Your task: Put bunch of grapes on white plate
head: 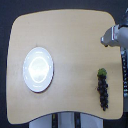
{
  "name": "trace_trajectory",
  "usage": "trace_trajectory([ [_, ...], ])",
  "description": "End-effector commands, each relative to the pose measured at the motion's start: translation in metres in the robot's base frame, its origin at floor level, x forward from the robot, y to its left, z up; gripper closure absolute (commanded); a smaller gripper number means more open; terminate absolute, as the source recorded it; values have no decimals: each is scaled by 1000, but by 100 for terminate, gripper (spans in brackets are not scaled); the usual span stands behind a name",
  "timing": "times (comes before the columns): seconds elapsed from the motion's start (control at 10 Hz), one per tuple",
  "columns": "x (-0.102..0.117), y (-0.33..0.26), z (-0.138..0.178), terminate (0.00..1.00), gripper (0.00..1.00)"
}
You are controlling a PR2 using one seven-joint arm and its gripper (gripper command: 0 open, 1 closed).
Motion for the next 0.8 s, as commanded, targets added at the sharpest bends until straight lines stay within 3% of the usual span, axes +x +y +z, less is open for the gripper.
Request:
trace_trajectory([
  [0.0,0,0,0,0,0],
  [0.3,-15,9,-7,0,0],
  [0.7,-59,33,-31,0,0],
])
